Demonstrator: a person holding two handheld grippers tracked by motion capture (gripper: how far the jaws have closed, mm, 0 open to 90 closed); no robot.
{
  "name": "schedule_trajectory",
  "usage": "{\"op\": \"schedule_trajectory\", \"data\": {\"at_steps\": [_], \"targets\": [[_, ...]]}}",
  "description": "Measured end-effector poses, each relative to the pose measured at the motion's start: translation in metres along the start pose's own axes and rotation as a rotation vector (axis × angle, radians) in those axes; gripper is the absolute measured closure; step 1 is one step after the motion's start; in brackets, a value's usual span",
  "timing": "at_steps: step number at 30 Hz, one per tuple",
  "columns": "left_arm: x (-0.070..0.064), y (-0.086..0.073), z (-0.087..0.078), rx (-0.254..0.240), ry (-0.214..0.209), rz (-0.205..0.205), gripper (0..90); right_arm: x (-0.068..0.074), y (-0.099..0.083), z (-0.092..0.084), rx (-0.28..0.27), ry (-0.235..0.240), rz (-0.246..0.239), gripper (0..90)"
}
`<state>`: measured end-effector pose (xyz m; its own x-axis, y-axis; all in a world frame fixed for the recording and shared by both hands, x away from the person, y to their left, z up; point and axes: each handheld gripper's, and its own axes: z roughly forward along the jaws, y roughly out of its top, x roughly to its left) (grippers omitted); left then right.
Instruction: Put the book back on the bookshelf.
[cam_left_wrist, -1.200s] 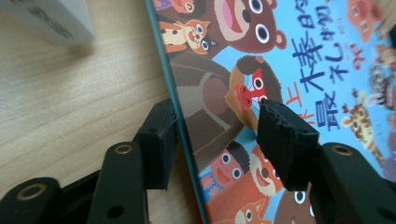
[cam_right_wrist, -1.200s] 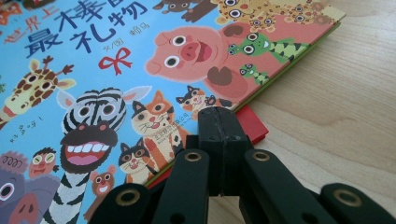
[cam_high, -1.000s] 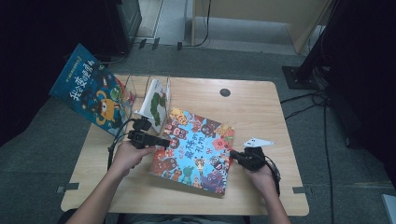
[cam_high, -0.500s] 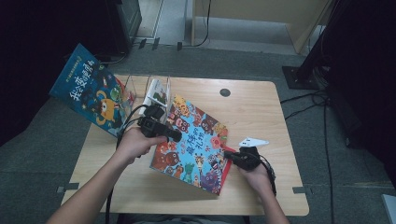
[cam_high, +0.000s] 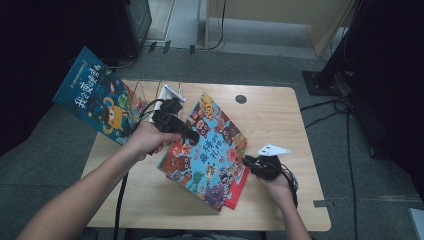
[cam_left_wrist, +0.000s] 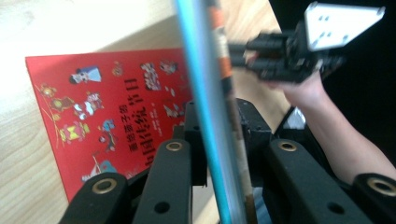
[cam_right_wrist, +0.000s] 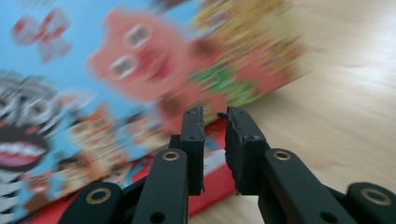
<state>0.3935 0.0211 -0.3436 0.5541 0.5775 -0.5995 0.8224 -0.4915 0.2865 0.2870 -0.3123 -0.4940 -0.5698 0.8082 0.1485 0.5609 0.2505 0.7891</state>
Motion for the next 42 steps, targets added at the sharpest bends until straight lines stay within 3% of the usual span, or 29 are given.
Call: {"op": "schedule_trajectory", "data": {"at_steps": [3, 5, 11, 15, 21, 27, 31, 33, 42], "targets": [[-0.003, 0.005, -0.005, 0.035, 0.003, -0.010, 81.0, -0.013, -0.003, -0.012, -0.040, -0.021, 0.055, 76.5], [-0.006, 0.004, -0.009, 0.037, 0.001, 0.017, 81.4, -0.019, -0.004, -0.015, -0.044, -0.031, 0.071, 76.5], [-0.013, -0.008, -0.023, 0.037, 0.038, 0.049, 81.3, -0.015, -0.001, -0.012, -0.044, -0.020, 0.057, 75.9], [-0.011, -0.020, -0.041, 0.014, 0.057, 0.041, 81.3, -0.011, 0.002, -0.007, -0.043, -0.004, 0.038, 74.7], [-0.005, -0.045, -0.074, -0.056, 0.075, 0.006, 81.2, -0.009, 0.007, 0.003, -0.030, 0.012, 0.034, 69.2], [0.007, -0.069, -0.102, -0.090, 0.096, -0.050, 81.1, -0.002, 0.013, 0.018, -0.022, 0.034, -0.008, 61.6], [0.013, -0.087, -0.115, -0.127, 0.128, -0.083, 80.7, 0.002, 0.016, 0.028, -0.020, 0.047, -0.050, 60.9], [0.015, -0.095, -0.120, -0.142, 0.145, -0.092, 80.6, 0.003, 0.019, 0.033, 0.007, 0.051, -0.057, 59.8], [0.027, -0.132, -0.149, -0.188, 0.154, -0.178, 80.8, 0.008, 0.025, 0.048, 0.035, 0.076, -0.089, 61.5]]}}
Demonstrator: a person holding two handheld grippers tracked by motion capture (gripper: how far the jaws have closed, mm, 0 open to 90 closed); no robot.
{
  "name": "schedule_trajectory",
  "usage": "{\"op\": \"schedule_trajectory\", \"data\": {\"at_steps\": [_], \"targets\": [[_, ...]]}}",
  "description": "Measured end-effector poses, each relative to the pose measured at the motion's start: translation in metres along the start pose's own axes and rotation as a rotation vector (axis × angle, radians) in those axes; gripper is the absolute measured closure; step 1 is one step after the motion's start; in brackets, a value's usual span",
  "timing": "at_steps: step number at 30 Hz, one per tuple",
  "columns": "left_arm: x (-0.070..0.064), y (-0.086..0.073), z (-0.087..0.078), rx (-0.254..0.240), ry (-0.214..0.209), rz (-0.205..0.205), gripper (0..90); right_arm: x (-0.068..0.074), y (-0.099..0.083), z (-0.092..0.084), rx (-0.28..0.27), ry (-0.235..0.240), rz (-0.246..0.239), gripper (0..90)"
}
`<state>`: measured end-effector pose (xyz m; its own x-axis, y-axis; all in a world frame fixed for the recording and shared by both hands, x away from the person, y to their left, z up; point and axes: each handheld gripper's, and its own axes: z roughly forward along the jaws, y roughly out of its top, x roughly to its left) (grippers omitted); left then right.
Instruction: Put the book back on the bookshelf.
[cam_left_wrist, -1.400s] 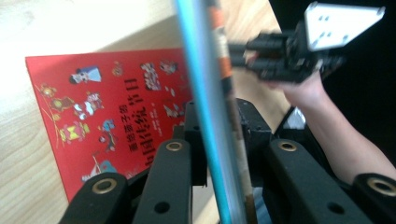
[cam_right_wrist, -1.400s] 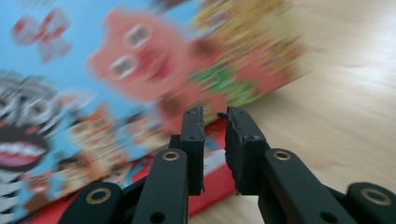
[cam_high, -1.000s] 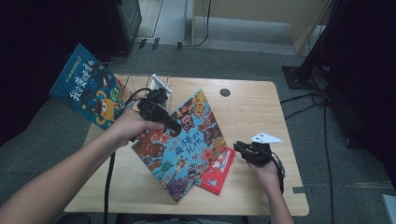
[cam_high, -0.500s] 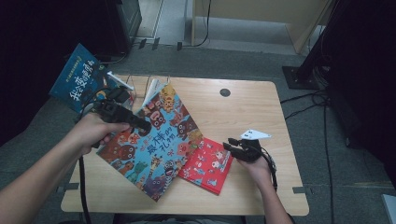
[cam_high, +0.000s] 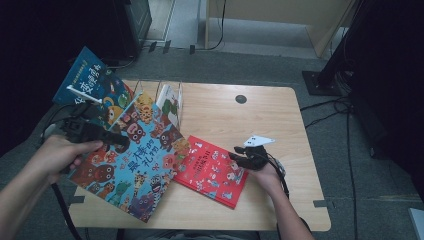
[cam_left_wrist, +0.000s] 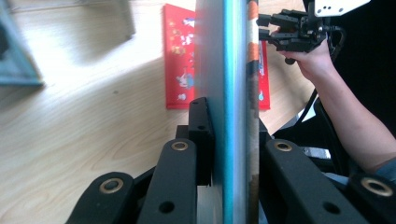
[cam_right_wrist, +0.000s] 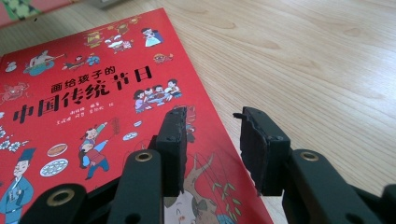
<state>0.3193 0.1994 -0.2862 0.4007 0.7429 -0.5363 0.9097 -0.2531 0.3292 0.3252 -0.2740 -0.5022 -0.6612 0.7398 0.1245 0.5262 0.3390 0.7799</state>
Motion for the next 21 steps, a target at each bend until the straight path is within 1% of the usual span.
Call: {"op": "schedule_trajectory", "data": {"at_steps": [3, 6, 8, 11, 15, 21], "targets": [[0.008, -0.008, -0.008, -0.013, 0.016, -0.028, 80.8, 0.001, 0.001, 0.002, -0.003, 0.009, -0.003, 61.5], [0.014, -0.014, -0.016, -0.022, 0.032, -0.038, 80.5, 0.002, 0.001, 0.003, 0.000, 0.013, -0.008, 60.8], [0.018, -0.018, -0.021, -0.031, 0.034, -0.053, 80.4, 0.002, 0.000, 0.003, 0.006, 0.011, -0.020, 60.4], [0.026, -0.022, -0.029, -0.044, 0.030, -0.073, 80.5, 0.002, 0.000, 0.004, 0.015, 0.010, -0.019, 60.0], [0.033, -0.026, -0.037, -0.059, 0.035, -0.092, 80.5, 0.002, -0.001, 0.003, 0.024, 0.009, -0.018, 59.9], [0.045, -0.029, -0.051, -0.073, 0.061, -0.123, 80.3, 0.002, -0.002, 0.003, 0.038, 0.004, -0.019, 59.7]]}}
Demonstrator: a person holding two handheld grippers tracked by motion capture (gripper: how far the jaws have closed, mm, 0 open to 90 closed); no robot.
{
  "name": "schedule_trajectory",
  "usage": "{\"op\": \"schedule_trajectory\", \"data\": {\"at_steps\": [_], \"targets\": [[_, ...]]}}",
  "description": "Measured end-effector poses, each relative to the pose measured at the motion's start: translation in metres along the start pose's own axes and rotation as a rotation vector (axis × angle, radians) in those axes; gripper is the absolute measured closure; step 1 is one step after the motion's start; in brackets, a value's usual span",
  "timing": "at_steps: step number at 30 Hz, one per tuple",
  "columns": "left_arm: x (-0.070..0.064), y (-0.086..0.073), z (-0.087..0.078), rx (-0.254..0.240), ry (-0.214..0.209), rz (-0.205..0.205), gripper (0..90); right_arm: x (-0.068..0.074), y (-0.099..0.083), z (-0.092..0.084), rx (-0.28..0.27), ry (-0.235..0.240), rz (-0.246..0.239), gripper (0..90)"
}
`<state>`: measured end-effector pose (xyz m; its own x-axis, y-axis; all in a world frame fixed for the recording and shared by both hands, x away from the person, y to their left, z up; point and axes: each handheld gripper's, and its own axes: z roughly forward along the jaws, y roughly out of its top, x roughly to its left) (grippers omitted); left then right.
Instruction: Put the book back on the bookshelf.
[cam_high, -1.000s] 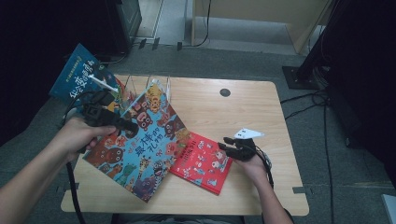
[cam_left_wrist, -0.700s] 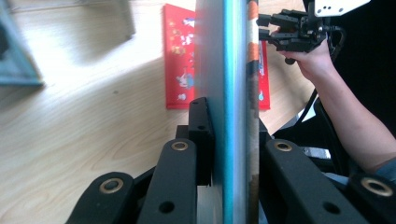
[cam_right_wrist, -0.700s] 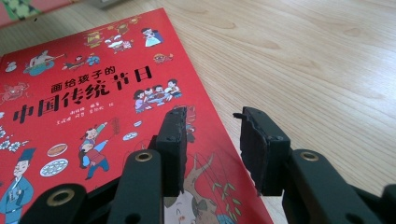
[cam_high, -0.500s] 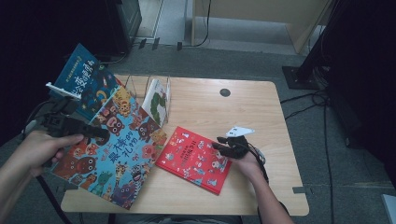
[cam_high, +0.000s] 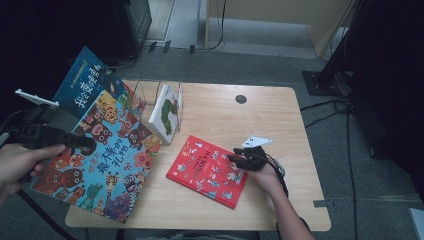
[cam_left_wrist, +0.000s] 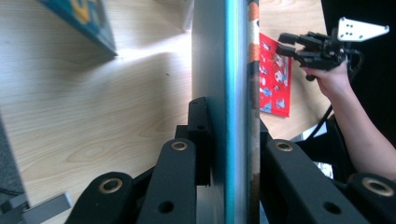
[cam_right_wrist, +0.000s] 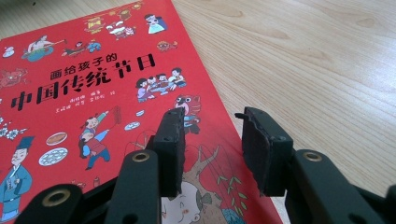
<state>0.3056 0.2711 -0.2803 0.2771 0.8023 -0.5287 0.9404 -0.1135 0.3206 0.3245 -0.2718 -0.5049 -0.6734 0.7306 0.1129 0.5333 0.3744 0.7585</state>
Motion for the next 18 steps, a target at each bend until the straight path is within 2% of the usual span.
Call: {"op": "schedule_trajectory", "data": {"at_steps": [9, 14, 18], "targets": [[0.026, 0.005, -0.022, -0.039, 0.060, -0.075, 80.2, 0.000, 0.000, 0.000, 0.001, 0.001, -0.002, 59.8], [0.037, 0.013, -0.033, -0.059, 0.111, -0.090, 79.8, 0.001, 0.000, 0.001, 0.001, 0.002, -0.008, 59.8], [0.043, 0.019, -0.038, -0.075, 0.124, -0.119, 79.8, 0.001, 0.000, 0.002, 0.001, 0.003, -0.016, 59.8]]}}
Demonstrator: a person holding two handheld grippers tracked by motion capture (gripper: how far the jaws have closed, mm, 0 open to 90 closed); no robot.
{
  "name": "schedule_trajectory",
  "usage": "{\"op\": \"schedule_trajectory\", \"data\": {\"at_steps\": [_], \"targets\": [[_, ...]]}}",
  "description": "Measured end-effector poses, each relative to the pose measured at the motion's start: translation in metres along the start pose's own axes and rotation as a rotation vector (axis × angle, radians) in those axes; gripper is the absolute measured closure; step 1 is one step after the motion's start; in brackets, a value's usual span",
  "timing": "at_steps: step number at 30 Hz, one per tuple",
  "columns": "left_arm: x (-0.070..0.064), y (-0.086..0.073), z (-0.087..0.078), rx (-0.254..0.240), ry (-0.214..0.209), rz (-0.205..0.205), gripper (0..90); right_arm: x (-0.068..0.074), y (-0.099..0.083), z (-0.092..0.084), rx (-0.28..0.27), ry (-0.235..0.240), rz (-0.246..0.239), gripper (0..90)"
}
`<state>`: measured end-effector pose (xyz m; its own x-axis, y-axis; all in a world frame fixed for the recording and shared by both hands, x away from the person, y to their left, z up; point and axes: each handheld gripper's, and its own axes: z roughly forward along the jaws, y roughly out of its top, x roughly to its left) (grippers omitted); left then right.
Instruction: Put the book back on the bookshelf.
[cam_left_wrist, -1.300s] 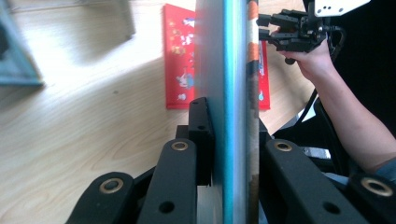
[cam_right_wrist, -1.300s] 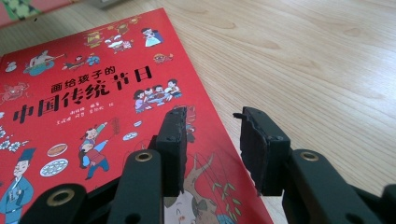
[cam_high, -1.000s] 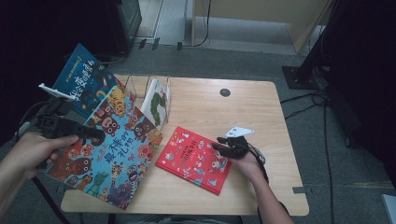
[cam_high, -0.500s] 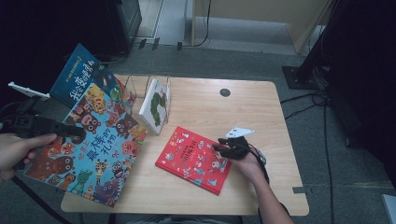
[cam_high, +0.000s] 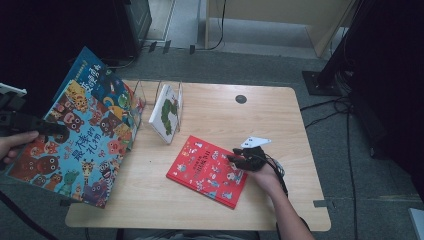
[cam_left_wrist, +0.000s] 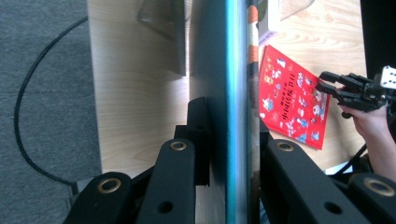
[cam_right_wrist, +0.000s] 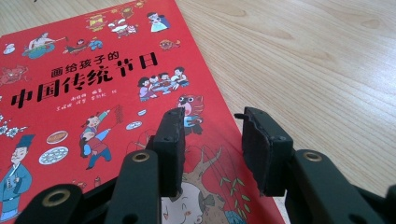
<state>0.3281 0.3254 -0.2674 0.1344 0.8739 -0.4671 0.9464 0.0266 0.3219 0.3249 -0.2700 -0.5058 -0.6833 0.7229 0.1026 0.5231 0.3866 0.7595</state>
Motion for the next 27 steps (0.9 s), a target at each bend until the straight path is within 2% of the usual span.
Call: {"op": "schedule_trajectory", "data": {"at_steps": [11, 16, 23, 27], "targets": [[-0.008, 0.035, 0.000, -0.040, 0.026, -0.025, 80.1, 0.002, 0.000, 0.001, 0.005, 0.002, -0.010, 59.8], [-0.015, 0.053, 0.008, -0.060, 0.044, -0.017, 80.0, 0.002, 0.000, 0.002, 0.007, 0.005, -0.016, 59.8], [-0.027, 0.080, 0.022, -0.064, 0.070, -0.013, 80.4, 0.005, 0.000, 0.005, 0.011, 0.011, -0.029, 59.8], [-0.029, 0.094, 0.028, -0.074, 0.080, -0.016, 80.4, 0.005, 0.000, 0.005, 0.011, 0.010, -0.030, 59.8]]}}
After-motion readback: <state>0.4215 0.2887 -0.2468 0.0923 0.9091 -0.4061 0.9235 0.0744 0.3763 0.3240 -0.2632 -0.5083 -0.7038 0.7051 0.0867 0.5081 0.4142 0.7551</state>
